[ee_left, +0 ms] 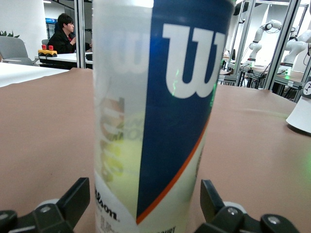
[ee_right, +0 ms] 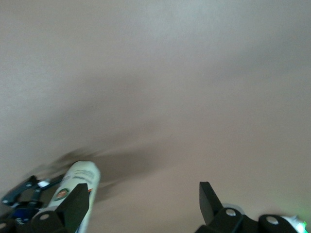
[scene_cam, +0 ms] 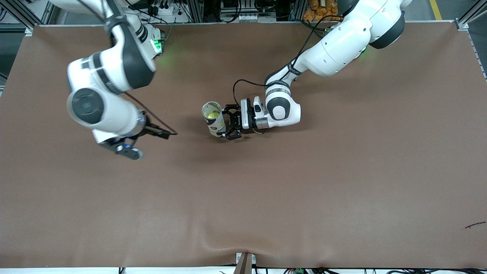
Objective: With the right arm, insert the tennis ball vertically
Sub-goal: 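Set the can down with the left gripper while the right gripper withdraws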
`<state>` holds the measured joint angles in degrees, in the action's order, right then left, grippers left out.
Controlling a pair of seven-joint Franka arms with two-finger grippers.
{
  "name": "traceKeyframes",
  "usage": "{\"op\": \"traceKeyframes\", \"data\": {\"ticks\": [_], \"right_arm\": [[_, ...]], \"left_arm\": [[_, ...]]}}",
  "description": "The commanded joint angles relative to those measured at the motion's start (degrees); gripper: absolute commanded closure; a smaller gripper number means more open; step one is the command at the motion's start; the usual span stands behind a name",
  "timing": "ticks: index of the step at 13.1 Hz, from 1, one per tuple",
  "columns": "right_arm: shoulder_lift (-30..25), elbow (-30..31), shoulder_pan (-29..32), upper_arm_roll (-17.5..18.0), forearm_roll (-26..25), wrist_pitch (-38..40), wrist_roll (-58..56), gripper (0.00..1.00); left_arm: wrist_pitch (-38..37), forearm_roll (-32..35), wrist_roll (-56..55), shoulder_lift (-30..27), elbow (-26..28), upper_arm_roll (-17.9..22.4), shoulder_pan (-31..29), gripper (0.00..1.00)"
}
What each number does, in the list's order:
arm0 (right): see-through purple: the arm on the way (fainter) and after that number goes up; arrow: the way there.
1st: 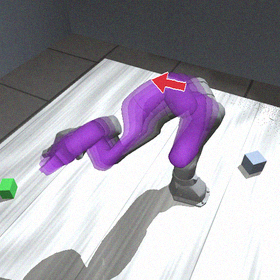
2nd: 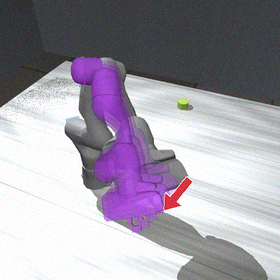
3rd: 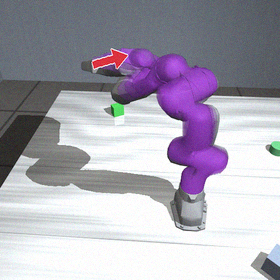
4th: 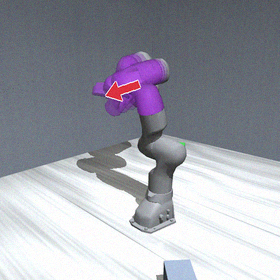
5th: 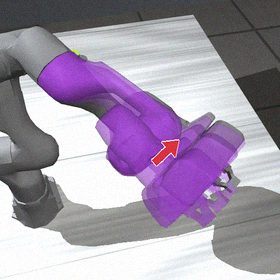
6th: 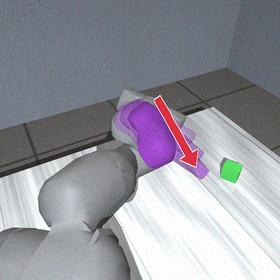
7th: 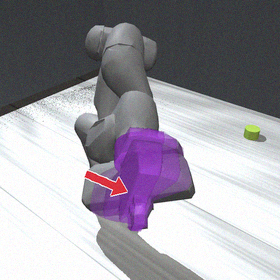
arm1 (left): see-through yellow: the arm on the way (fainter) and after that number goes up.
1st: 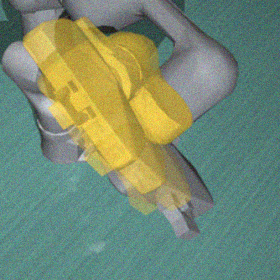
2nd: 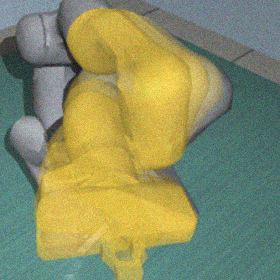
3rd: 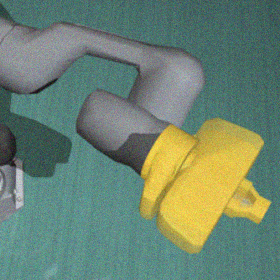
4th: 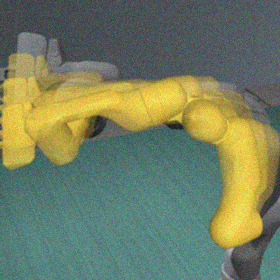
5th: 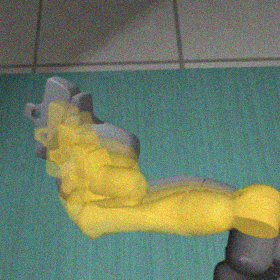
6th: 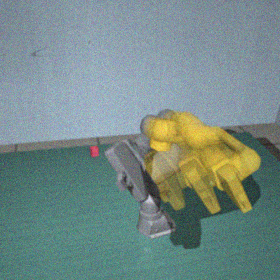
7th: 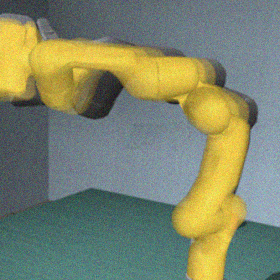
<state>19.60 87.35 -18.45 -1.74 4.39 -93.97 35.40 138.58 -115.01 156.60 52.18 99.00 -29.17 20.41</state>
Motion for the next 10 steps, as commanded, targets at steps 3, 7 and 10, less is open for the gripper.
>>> {"op": "traceKeyframes", "data": {"ticks": [3, 7, 10], "right_arm": [[-1.75, 0.89, 10.26, 1.03, 0.09, 0.1, -19.89, 0.0], [-9.29, 7.11, 14.57, 1.03, 0.18, 0.19, -31.51, 0.0], [-16.5, 11.34, 16.07, 1.21, 0.09, 0.45, -33.81, 0.0]], "left_arm": [[0.2, -1.97, 3.97, -6.21, 8.74, -4.31, -5.99, 0.0], [0.37, 2.48, 0.04, -11.91, 13.75, -5.11, -8.63, 0.0], [0.29, 15.66, -8.14, -13.95, 14.64, -5.11, -12.75, 0.0]]}}
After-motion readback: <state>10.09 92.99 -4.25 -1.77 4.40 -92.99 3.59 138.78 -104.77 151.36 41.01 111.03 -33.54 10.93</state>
